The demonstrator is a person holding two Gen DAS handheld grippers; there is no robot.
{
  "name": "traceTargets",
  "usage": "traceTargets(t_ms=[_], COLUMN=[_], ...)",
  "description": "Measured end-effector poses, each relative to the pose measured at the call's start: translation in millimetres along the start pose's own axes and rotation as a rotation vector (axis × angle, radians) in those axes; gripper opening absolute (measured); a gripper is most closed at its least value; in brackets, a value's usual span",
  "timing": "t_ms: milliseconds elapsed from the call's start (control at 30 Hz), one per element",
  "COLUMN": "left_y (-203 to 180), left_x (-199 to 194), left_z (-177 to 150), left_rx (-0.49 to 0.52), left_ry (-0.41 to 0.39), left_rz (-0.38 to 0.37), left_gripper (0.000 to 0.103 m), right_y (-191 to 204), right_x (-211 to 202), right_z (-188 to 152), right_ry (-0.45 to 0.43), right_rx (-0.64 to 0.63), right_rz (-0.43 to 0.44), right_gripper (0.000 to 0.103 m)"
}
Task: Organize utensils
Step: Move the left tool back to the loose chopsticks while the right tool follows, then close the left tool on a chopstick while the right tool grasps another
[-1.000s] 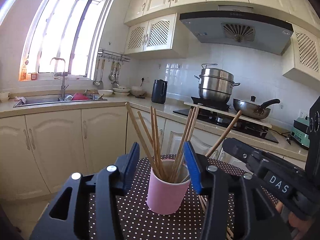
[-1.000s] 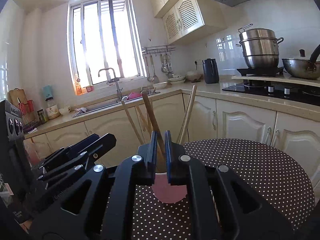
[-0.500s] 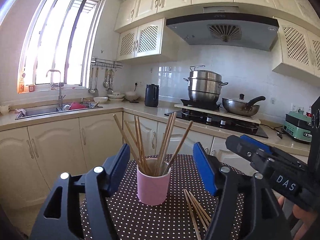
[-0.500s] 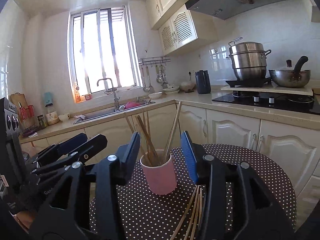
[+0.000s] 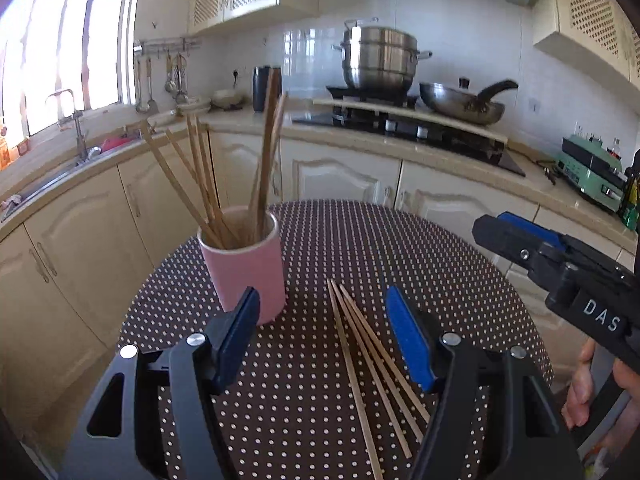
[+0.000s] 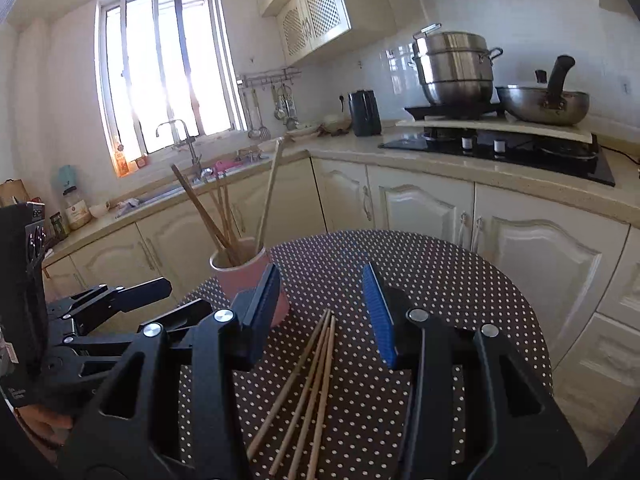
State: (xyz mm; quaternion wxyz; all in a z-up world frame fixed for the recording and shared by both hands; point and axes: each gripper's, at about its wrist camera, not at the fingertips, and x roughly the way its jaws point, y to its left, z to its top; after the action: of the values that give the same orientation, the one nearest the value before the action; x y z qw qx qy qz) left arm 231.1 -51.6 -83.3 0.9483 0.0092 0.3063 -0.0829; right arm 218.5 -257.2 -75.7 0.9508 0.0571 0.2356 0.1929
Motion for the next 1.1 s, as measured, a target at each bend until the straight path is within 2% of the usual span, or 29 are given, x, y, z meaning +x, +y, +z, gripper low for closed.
traceTargets(t_ms=[67,133,200,233,433,533,567,600,900,933,967,1100], left_y=[-3.3,-6.5,-8.0,-8.0,-10.1,-11.1,-10.8,-10.7,-13.8,-14.3,-13.1,-1.9], left_x=[22.3,38.6,57.1,67.5,107.2,125.0,128.8,133.1,152.8,154.6,155.9,158.3], left_z=[-4.2,-8.6,-11.7,-13.8,-23.7,-27.2,-29.0,-30.0,-30.0,-27.1,-26.5,-25.7], left_rx=[0.011,0.026,0.019,0.004,-0.013,-0.009,-0.011,-0.008,0.014,0.017,0.017,-0.039], left_ry=[0.095,0.155,0.217,0.253,0.366,0.414,0.423,0.432,0.451,0.451,0.449,0.442], left_rz=[0.019,0.028,0.013,-0.002,-0.017,-0.010,-0.008,-0.003,-0.003,-0.001,0.011,-0.009], left_gripper=[0.065,0.064,0.052,0.050,0.038,0.026,0.020,0.019,0.018,0.016,0.008,0.006], right_y=[-9.0,-17.6,-24.3,-26.6,-29.0,-30.5,-31.2,-31.2,-30.3,-28.7,-26.6,-16.9], right_x=[13.7,26.9,38.4,43.7,72.7,86.0,89.6,94.2,123.3,124.6,127.9,142.5], right_z=[-7.3,-14.5,-21.2,-23.9,-34.4,-37.0,-37.5,-37.8,-40.2,-40.3,-41.4,-44.0], right_ry=[0.083,0.150,0.210,0.234,0.373,0.438,0.455,0.470,0.594,0.608,0.627,0.675], right_rx=[0.001,0.002,0.013,0.016,-0.007,-0.005,-0.008,-0.012,0.000,-0.001,-0.002,-0.017], right_rz=[-0.027,-0.062,-0.053,-0.049,-0.045,-0.034,-0.035,-0.037,-0.003,0.000,0.005,0.029], right_gripper=[0.043,0.043,0.038,0.038,0.038,0.038,0.038,0.038,0.038,0.036,0.036,0.035])
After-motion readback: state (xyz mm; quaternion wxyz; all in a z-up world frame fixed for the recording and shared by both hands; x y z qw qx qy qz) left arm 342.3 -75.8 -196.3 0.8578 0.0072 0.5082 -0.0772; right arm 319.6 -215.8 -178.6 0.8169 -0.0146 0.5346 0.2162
